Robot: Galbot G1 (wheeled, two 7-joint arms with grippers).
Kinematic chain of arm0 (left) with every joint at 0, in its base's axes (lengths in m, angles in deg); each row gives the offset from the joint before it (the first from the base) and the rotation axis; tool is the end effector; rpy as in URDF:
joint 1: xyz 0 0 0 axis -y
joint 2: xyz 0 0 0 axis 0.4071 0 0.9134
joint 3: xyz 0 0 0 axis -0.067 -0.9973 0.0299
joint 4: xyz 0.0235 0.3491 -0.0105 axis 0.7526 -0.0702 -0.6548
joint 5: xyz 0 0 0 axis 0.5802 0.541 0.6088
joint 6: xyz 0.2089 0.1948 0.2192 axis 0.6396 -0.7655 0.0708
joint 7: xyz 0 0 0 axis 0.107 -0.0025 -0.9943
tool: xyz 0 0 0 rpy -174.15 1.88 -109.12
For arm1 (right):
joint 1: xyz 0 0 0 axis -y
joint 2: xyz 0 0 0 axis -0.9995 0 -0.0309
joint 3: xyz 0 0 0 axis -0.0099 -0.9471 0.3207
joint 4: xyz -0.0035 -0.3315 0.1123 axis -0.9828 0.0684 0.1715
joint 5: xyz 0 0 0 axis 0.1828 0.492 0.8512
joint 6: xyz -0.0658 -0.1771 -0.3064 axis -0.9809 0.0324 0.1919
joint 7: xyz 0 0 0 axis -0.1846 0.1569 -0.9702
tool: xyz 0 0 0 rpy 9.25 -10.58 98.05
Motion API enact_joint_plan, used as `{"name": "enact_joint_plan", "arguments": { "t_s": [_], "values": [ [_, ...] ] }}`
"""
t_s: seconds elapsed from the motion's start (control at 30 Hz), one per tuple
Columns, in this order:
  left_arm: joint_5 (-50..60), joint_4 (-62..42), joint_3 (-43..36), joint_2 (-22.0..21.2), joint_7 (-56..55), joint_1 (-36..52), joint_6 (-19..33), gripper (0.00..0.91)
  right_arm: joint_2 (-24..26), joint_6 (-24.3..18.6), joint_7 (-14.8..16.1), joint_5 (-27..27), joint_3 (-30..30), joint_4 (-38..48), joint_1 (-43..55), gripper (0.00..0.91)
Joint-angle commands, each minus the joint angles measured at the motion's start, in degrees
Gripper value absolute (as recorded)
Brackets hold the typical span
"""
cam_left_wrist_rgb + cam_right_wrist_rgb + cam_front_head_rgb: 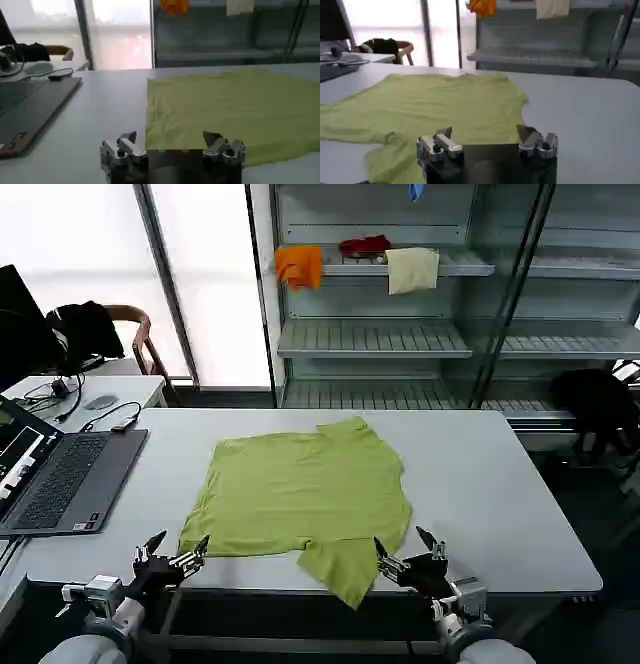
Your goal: Fold and organize the clothes.
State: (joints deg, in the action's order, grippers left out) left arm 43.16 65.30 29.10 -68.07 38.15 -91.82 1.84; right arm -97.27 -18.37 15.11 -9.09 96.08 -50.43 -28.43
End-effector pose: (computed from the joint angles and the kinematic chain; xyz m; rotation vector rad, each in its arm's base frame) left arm 0.2116 0.1114 -0.2536 -0.1280 -2.7209 -0.0432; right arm 0.1912 0.0054 -0.2371 0.3697 -2.7346 0.0579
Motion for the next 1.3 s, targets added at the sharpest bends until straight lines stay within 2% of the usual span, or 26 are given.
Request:
{"name": "enact_joint_plan", "arguments": {
  "t_s": [0.03, 0.53, 0.7, 0.83, 0.87, 0.9, 0.93, 0.97, 1.0, 1.03, 1.07, 1.1, 1.17, 1.3],
  "values": [
    [1.24, -1.42, -0.01, -0.26, -0.75, -0.51, 0.01, 0.907, -0.12, -0.02, 0.07, 0.5, -0.32, 0.17, -2.46, 0.907],
    [1.72, -3.9, 0.41, -0.37, -0.99, 0.5, 0.62, 0.907, -1.66, -1.6, 1.38, 3.64, -3.63, 2.26, -2.5, 0.907],
    [1.79, -4.39, 0.25, -0.47, -1.03, 0.9, 0.7, 0.907, -1.6, -1.63, 1.44, 4.52, -4.49, 2.72, -2.25, 0.846],
    [1.85, -5.0, 0.16, -0.5, -1.05, 1.14, 0.74, 0.907, -1.4, -2.01, 1.72, 5.22, -5.23, 3.54, -2.43, 0.725],
    [1.83, -5.03, 0.16, -0.47, -1.05, 1.16, 0.79, 0.907, -1.33, -2.2, 1.85, 5.3, -5.4, 3.72, -2.47, 0.564],
    [1.83, -5.15, 0.18, -0.44, -1.06, 1.19, 0.8, 0.907, -1.27, -2.45, 1.83, 5.38, -5.65, 3.94, -2.47, 0.514],
    [1.84, -5.22, 0.19, -0.42, -1.05, 1.2, 0.81, 0.897, -1.27, -2.54, 1.81, 5.5, -5.79, 4.14, -2.44, 0.393],
    [1.81, -5.25, 0.19, -0.4, -1.05, 1.26, 0.81, 0.756, -1.3, -2.67, 1.79, 5.67, -5.99, 4.3, -2.4, 0.333],
    [1.81, -5.27, 0.2, -0.4, -1.05, 1.29, 0.82, 0.564, -1.35, -2.74, 1.81, 5.9, -6.1, 4.45, -2.36, 0.212],
    [1.81, -5.28, 0.19, -0.42, -1.05, 1.33, 0.81, 0.464, -1.38, -2.72, 1.77, 6.02, -6.16, 4.49, -2.33, 0.212],
    [1.81, -5.34, 0.19, -0.43, -1.05, 1.36, 0.8, 0.282, -1.4, -2.73, 1.73, 6.15, -6.23, 4.57, -2.29, 0.111],
    [1.82, -5.38, 0.16, -0.46, -1.04, 1.36, 0.79, 0.222, -1.39, -2.74, 1.7, 6.19, -6.24, 4.62, -2.25, 0.091],
    [1.82, -5.41, 0.1, -0.48, -1.01, 1.32, 0.8, 0.03, -1.38, -2.75, 1.66, 6.28, -6.22, 4.66, -2.19, 0.05],
    [1.81, -5.59, -0.05, -0.51, -0.8, 1.37, 0.78, 0.01, -1.35, -2.84, 1.6, 6.32, -5.95, 4.45, -2.22, 0.0]
  ]
}}
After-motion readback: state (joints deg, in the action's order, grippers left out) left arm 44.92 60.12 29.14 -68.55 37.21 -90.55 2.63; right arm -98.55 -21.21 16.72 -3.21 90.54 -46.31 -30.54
